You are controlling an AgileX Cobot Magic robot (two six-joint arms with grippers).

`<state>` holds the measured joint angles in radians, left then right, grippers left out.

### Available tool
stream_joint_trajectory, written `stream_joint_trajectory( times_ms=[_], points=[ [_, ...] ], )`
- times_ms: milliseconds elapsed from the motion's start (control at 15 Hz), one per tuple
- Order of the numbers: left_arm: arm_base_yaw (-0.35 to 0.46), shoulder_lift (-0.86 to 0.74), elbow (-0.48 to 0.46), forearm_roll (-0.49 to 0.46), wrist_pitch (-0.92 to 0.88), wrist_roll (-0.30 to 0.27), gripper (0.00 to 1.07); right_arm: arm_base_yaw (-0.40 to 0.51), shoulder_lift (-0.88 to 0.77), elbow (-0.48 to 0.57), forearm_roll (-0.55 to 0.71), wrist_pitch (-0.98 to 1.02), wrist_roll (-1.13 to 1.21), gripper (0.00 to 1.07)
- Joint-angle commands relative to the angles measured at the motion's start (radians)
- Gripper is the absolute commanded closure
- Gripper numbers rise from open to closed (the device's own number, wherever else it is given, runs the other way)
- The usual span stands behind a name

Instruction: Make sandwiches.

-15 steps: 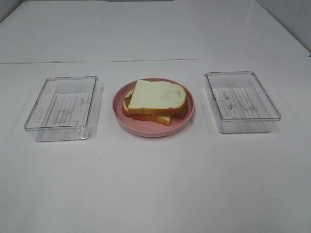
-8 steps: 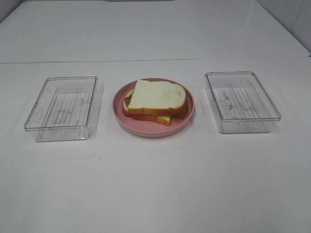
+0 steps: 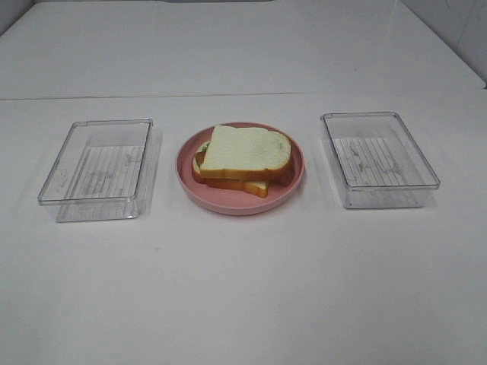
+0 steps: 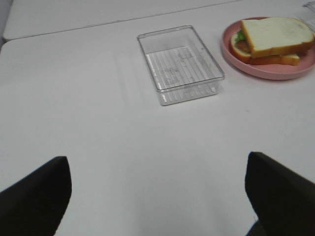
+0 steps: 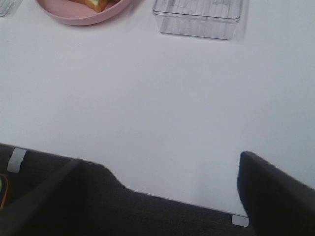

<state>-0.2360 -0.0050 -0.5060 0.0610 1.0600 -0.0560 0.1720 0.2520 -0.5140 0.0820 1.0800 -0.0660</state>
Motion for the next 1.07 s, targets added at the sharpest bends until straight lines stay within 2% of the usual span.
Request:
stream_joint_trajectory(
  times_ms=[67,200,267,600,867,1000,1067],
  points=[
    [0.119,-0.021,0.005,-0.004,-0.011,0.002,0.17,-0.061,-0.03,0.001,0.005,-0.008,-0.005,0.29],
    [0.229,-0.021,0.005,-0.004,-0.011,0.002,0.17,-0.157,-0.145,0.001,0.005,-0.008,-0.005,0.29],
    [0.248,-0.021,0.005,-0.004,-0.011,0.002,0.17,-0.169,-0.176,0.001,0.006,-0.008,-0.005,0.29],
    [0.258,-0.023,0.005,-0.003,-0.011,0.002,0.17,-0.168,-0.265,0.001,0.006,-0.008,-0.005,0.29],
    [0.258,-0.021,0.005,-0.003,-0.012,0.002,0.17,-0.166,-0.272,0.001,0.006,-0.008,-0.005,0.29],
    [0.258,-0.021,0.005,-0.003,-0.012,0.002,0.17,-0.107,-0.272,0.001,0.008,-0.008,-0.005,0.29],
    [0.258,-0.021,0.005,-0.003,-0.012,0.002,0.17,-0.109,-0.272,0.001,0.007,-0.008,-0.005,0.29]
  ],
)
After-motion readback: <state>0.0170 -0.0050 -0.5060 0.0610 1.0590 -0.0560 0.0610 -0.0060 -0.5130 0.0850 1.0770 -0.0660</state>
